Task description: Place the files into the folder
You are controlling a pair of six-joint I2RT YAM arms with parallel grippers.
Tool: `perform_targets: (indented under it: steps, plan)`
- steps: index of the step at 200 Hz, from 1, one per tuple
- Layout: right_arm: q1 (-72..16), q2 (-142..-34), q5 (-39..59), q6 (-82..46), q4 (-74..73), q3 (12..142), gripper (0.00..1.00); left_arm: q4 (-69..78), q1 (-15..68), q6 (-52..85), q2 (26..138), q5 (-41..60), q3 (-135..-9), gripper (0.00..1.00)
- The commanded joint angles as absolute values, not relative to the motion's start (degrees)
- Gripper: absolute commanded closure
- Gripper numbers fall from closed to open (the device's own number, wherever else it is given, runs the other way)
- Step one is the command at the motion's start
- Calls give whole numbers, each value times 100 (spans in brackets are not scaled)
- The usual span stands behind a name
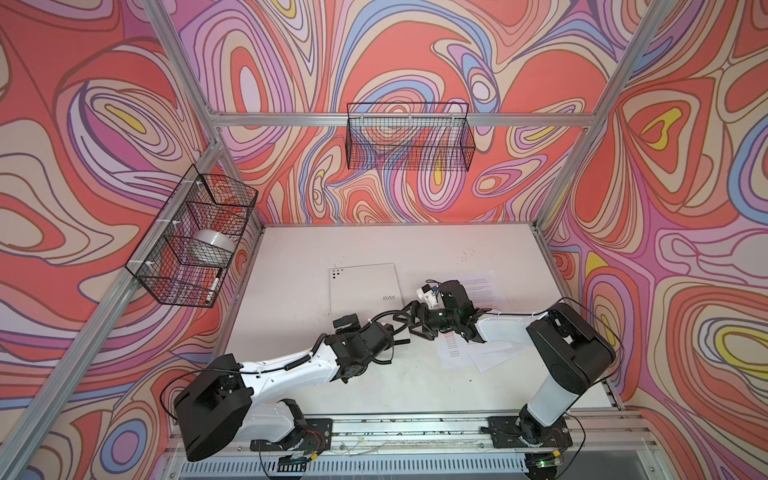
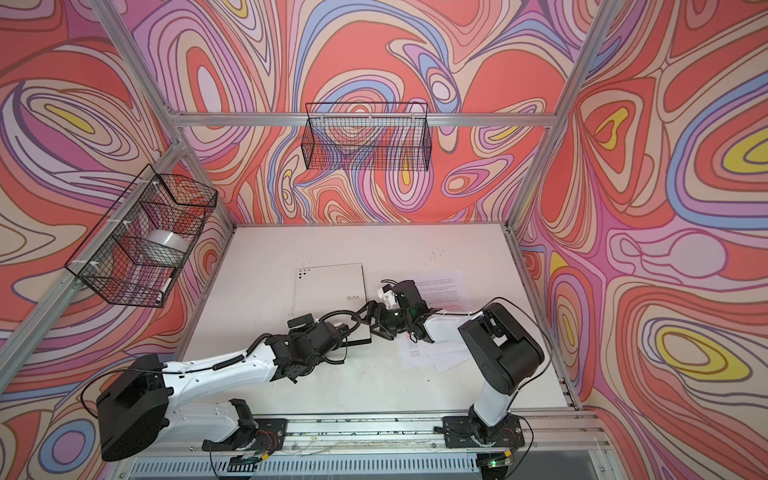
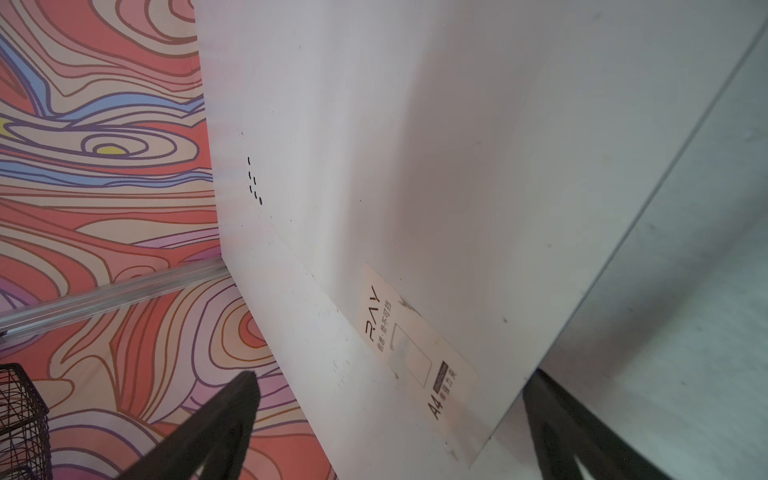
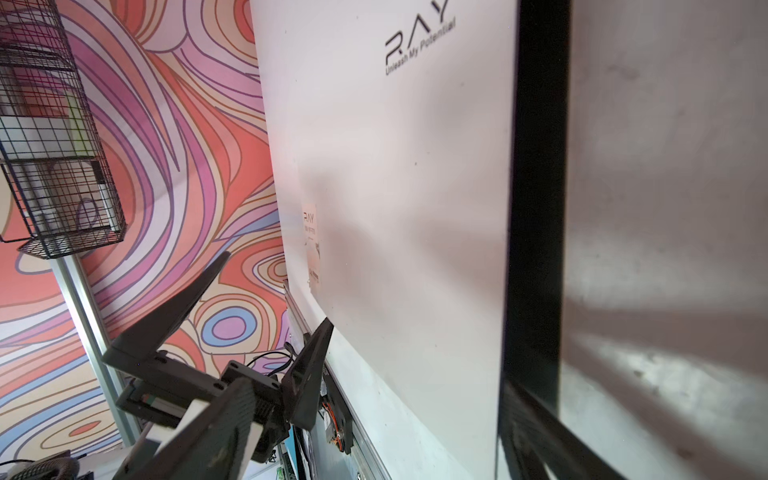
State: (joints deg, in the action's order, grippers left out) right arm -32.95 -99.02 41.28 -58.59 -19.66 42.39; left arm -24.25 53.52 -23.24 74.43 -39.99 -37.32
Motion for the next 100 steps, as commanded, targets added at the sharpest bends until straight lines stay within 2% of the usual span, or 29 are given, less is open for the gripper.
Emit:
perform_targets:
  steps: [1,53,100]
  plan:
    - [-3284,-10067,4410,-6145,-2640,4120,7,-2532,5303,-2184,7488,-3999,-3885,0]
    - [-3283,-10073,4497,-6179,-2848,4153,7,-2667,5288,-2125,7382,-3888,-3958,0]
    - [-3283,-10282,4627,-6215,-3103,4166,9,-3069,5025,-2129,6648,-3511,-4187,0]
